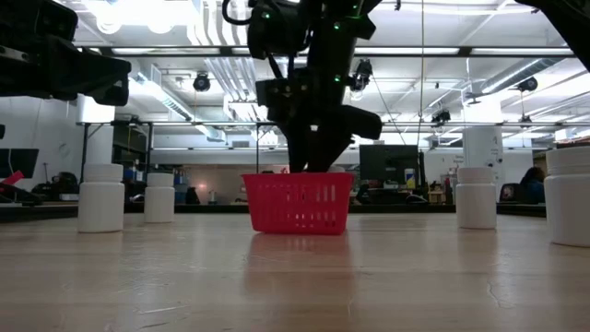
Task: Pick and place pill bottles into a basket
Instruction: Put the white medicine bottle into the red bin
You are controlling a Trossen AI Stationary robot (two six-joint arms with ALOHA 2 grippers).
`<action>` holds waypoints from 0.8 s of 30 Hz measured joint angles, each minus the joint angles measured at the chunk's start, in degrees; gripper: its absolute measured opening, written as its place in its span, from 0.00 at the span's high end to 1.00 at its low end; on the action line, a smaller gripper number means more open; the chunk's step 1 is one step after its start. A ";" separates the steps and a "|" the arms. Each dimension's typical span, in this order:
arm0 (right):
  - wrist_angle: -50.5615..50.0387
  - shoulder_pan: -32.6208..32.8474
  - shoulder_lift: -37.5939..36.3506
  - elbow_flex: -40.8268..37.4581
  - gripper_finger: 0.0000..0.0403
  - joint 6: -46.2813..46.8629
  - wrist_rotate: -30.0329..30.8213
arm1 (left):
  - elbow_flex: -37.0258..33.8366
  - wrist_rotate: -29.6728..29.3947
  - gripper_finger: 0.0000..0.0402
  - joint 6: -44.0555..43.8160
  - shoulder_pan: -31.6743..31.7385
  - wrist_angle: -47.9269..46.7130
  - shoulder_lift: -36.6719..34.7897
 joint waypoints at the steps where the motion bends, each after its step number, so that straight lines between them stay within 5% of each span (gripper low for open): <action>1: -0.04 -0.02 0.00 0.40 0.52 -0.04 -0.02 | 0.00 0.01 1.00 0.00 -0.01 0.00 0.02; 24: -10.32 -0.02 -4.08 2.95 0.52 5.48 -4.91 | 0.00 0.00 1.00 0.00 0.00 0.00 0.39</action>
